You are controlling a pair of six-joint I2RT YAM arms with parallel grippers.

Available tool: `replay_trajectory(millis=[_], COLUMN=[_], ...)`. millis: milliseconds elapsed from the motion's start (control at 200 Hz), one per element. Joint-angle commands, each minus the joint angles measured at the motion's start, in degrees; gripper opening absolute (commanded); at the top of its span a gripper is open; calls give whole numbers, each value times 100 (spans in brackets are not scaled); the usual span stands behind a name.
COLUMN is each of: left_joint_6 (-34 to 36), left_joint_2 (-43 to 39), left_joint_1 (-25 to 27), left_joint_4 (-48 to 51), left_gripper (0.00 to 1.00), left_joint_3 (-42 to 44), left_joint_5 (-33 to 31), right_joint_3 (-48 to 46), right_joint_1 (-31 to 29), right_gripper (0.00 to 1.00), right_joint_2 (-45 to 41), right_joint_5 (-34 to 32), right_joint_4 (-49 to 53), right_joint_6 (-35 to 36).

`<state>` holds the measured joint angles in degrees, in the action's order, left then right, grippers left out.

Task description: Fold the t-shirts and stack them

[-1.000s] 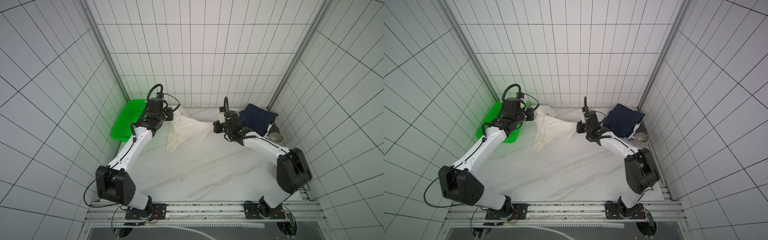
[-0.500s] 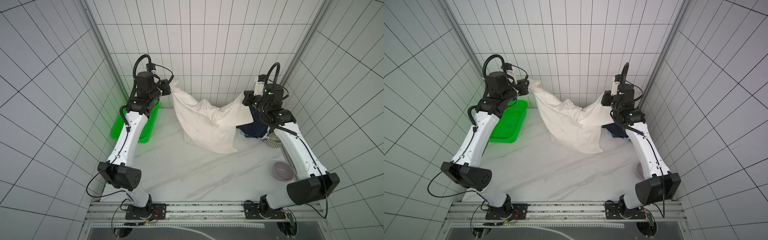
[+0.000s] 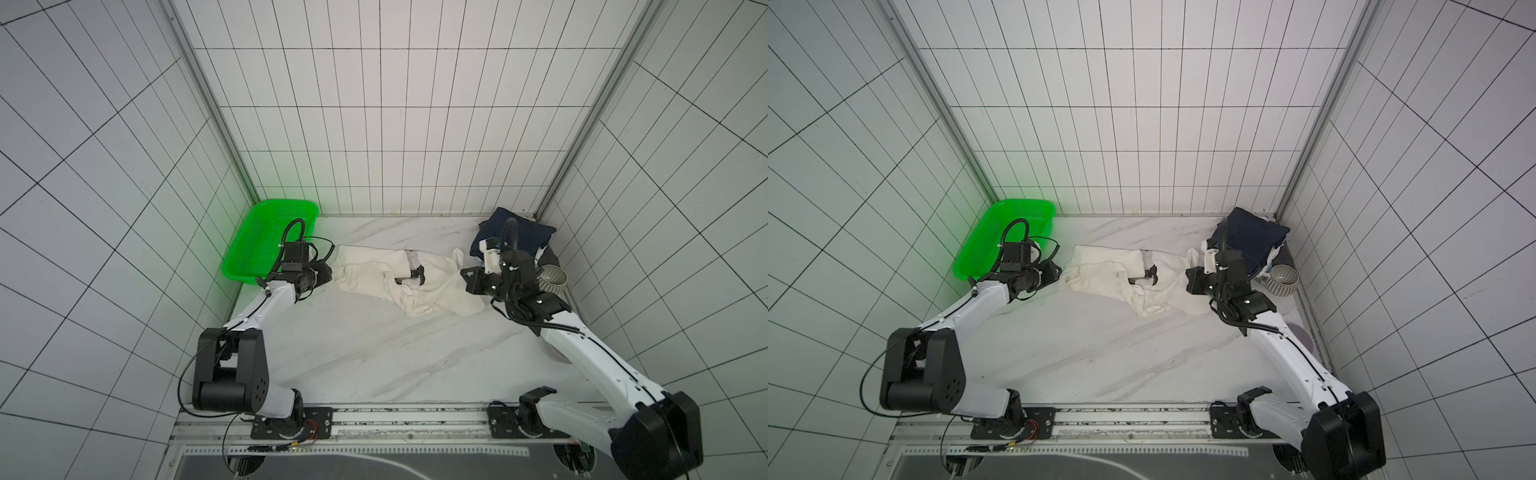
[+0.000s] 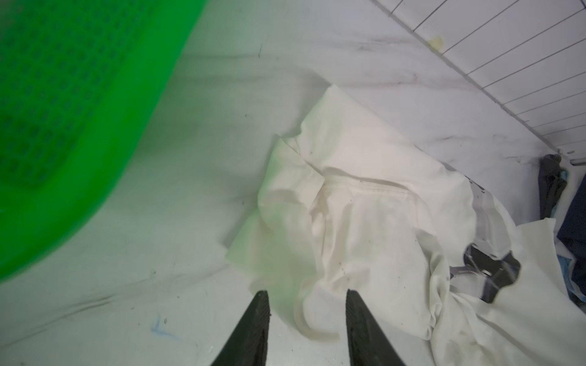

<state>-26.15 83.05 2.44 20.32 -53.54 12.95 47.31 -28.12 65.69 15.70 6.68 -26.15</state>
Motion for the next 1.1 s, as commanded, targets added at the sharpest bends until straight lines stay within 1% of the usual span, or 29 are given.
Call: replay_trajectory(millis=[0,50,70,105,130,185,210,265,305,365,410,440,485,540,570,610,660,725,795,825,845,895,935,960,1025,1094], left_joint_6=[4,87,127,176,212,338,355,450,464,382,283,225,174,237,303,317,287,277,367,402,419,464,515,550,656,698], left_joint_2=[-471,-649,-707,-781,-793,-741,-690,-525,-422,-368,-404,-434,-436,-245,-61,276,641,998,1261,1316,1335,1335,1284,1243,1112,941], left_joint_1=[137,173,178,200,225,304,388,664,1000,1526,1979,2326,2812,3339,3527,3648,3683,3684,3694,3685,3685,3681,3672,3665,3632,3516], left_joint_4=[-399,-336,-346,-393,-420,-460,-452,-308,-248,-417,-674,-858,-1204,-1478,-1501,-1312,-1317,-1493,-1411,-1383,-1374,-1298,-1197,-1110,-899,-798], left_gripper=[45,50,51,54,56,57,57,56,56,57,58,61,67,75,75,75,70,66,59,55,51,35,29,26,11,1], left_joint_3=[-289,-244,-205,-126,-76,-9,-11,-60,-63,83,273,411,591,685,653,504,432,463,424,425,438,443,428,411,359,394], left_joint_5=[153,39,2,-115,-179,-110,-112,-22,-47,-34,-77,-199,-478,-814,-862,-868,-704,-458,-320,-265,-231,-210,-266,-333,-415,-418], right_joint_3=[95,307,337,317,256,141,136,173,145,21,-44,-61,-52,38,114,278,501,825,824,760,737,727,755,796,950,1009], right_joint_1=[-1224,-1591,-1659,-1688,-1684,-1650,-1595,-1407,-1169,-610,-139,161,546,841,929,995,1048,1116,1115,1122,1128,1141,1173,1204,1294,1313], right_gripper=[0,3,4,9,16,40,45,51,57,61,62,62,63,63,63,63,63,63,64,65,66,66,67,67,66,65], right_joint_2=[338,505,506,451,366,147,71,-88,-208,-341,-336,-264,-95,215,431,765,1215,1776,2112,2224,2286,2428,2555,2650,2905,3104], right_joint_5=[646,733,674,457,236,-149,-302,-625,-728,-754,-742,-798,-868,-825,-811,-782,-656,-586,-660,-845,-988,-1294,-1384,-1353,-1139,-897], right_joint_4=[-974,-875,-797,-645,-565,-386,-226,87,182,187,159,174,154,37,-66,-168,-226,-53,-80,-122,-111,-88,-120,-129,-212,-573], right_joint_6=[-441,-331,-306,-282,-256,-105,-53,76,158,175,243,242,302,455,546,705,835,787,728,676,660,642,668,673,671,693])
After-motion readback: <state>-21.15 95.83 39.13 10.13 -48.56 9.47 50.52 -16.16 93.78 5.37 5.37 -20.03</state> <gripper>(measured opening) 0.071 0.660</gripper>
